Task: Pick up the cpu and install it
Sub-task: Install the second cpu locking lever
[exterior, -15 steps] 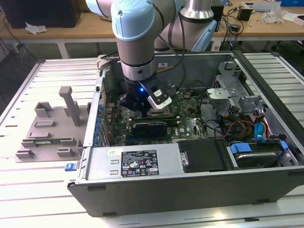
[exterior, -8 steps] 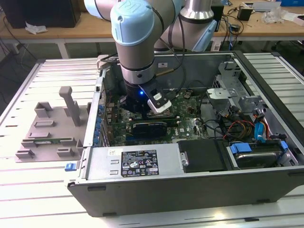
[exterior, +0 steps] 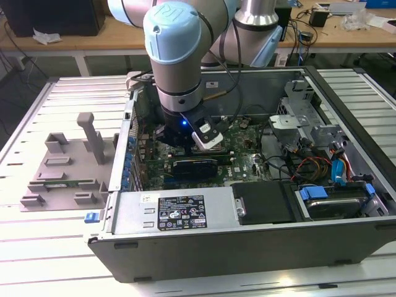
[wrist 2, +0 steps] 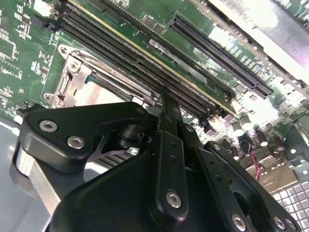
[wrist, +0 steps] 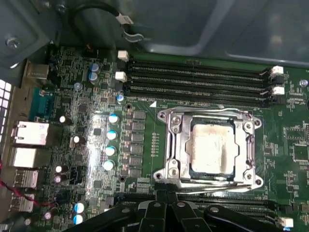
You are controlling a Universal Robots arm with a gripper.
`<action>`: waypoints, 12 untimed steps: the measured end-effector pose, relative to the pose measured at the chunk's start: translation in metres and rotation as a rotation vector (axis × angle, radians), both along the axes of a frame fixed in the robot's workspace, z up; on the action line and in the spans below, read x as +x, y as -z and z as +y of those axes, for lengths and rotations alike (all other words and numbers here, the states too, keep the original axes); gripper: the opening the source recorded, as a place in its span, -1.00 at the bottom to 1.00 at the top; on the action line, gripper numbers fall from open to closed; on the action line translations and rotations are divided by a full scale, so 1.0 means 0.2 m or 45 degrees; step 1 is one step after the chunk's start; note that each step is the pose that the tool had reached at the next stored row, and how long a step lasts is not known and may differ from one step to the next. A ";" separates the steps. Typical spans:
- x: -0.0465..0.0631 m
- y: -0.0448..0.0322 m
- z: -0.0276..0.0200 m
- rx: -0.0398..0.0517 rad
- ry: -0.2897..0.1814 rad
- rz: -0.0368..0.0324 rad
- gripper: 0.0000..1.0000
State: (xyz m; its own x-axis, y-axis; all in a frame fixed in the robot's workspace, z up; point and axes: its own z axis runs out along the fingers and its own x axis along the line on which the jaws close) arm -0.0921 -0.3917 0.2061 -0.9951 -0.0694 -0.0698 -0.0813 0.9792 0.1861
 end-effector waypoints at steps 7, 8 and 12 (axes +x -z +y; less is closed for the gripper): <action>0.00 0.035 0.000 0.065 0.002 -0.0002 -0.79; 0.00 0.037 0.000 0.068 0.003 -0.0003 -0.79; -0.01 0.050 0.000 0.078 0.003 0.0001 -0.79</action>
State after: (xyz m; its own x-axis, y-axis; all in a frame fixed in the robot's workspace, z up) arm -0.0935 -0.3917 0.1960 -0.9953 -0.0628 -0.0738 -0.0792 0.9661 0.2459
